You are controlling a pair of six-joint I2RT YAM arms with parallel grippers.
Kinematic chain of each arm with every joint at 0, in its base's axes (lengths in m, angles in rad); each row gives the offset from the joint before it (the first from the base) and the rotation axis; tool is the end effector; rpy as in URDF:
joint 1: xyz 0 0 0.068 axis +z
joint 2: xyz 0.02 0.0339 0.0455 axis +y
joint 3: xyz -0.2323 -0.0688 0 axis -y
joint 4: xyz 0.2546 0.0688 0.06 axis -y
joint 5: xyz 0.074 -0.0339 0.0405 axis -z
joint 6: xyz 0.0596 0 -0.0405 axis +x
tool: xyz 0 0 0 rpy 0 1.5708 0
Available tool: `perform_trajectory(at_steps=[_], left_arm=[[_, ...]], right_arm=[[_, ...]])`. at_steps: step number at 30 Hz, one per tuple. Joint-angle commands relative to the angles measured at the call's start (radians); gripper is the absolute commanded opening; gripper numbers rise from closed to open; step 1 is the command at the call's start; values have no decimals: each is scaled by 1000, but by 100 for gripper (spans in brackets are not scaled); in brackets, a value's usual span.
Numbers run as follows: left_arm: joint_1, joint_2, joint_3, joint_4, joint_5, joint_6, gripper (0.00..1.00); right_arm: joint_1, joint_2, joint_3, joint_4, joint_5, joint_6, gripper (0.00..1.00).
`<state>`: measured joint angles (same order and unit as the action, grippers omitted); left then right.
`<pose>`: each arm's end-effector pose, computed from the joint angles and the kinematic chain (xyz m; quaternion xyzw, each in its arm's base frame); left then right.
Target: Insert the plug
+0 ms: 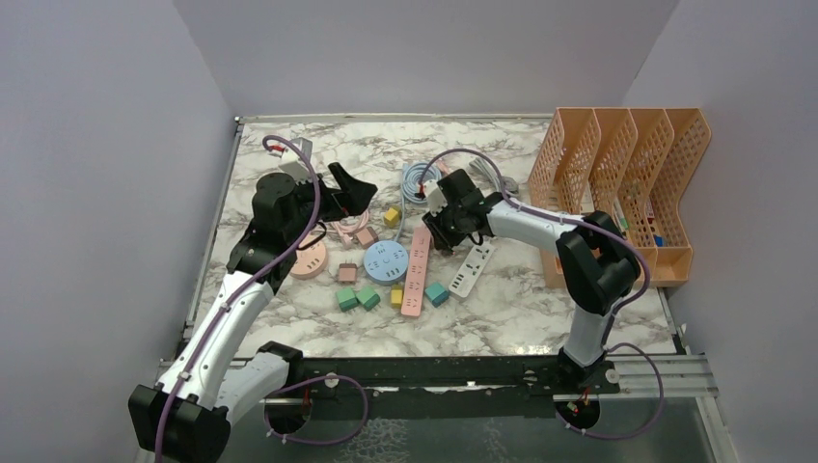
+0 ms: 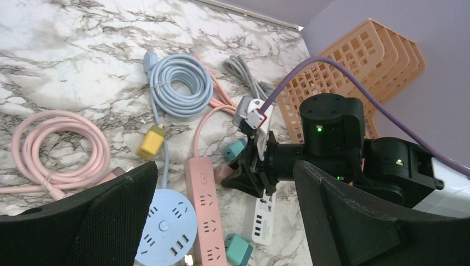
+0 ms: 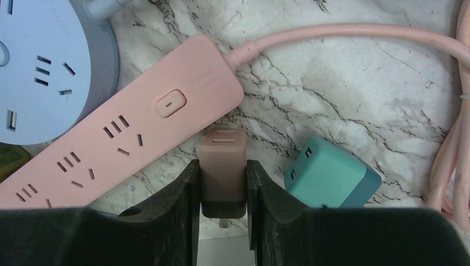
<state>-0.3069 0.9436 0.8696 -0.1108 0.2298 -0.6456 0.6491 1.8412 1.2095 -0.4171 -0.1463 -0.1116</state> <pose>0.2550 -0.0951 0.3183 -0.0566 0.7657 -0.3693 0.5236 0.3048 0.2422 0.1202 -0.3752 0.8877 0.1364 0.2294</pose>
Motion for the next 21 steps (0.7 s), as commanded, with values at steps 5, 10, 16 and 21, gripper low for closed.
perform_trajectory(at_steps=[5, 10, 16, 21], left_arm=[[7, 6, 29, -53, 30, 52, 96], [7, -13, 78, -153, 106, 243, 96], [7, -28, 120, -230, 285, 326, 96], [6, 1, 131, -254, 495, 294, 93]], right_arm=[[9, -103, 0, 75, 1, 49, 19], [7, -209, 46, 59, -276, 133, 17], [7, -251, 110, 102, -640, 208, 17], [7, -265, 139, 147, -847, 237, 17]])
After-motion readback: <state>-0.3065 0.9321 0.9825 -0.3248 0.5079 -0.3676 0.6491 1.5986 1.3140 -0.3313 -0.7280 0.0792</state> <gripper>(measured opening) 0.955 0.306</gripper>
